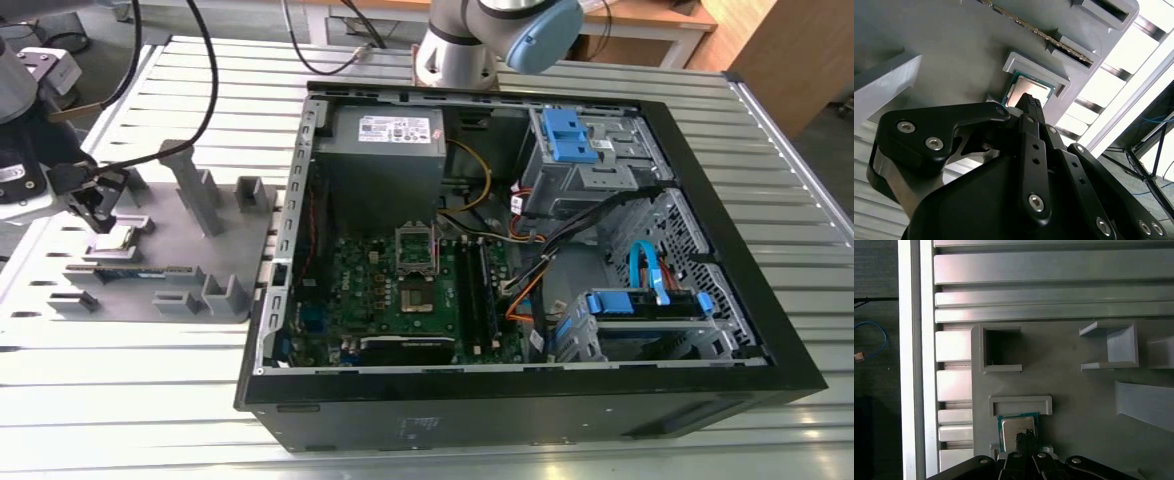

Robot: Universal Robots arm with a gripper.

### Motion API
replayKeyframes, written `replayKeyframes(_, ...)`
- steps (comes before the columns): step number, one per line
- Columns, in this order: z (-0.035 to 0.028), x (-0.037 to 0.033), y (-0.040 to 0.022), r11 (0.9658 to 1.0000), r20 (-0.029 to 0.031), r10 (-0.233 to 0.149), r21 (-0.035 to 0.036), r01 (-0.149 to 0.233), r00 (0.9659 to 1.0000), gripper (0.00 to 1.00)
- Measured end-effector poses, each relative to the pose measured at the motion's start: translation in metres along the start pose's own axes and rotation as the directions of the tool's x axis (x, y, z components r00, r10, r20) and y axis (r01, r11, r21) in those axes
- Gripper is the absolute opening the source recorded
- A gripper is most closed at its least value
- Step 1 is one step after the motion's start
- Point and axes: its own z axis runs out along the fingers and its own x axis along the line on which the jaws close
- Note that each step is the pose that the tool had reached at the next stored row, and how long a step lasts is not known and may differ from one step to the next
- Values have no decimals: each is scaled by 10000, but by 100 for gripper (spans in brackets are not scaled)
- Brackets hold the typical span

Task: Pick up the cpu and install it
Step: 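Pick up the cpu and move it towards the insertion slot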

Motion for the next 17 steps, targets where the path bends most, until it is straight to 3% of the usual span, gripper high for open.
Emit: replayKeyframes(17,42,1,2,9997,-9,-246,-6,246,9997,11)
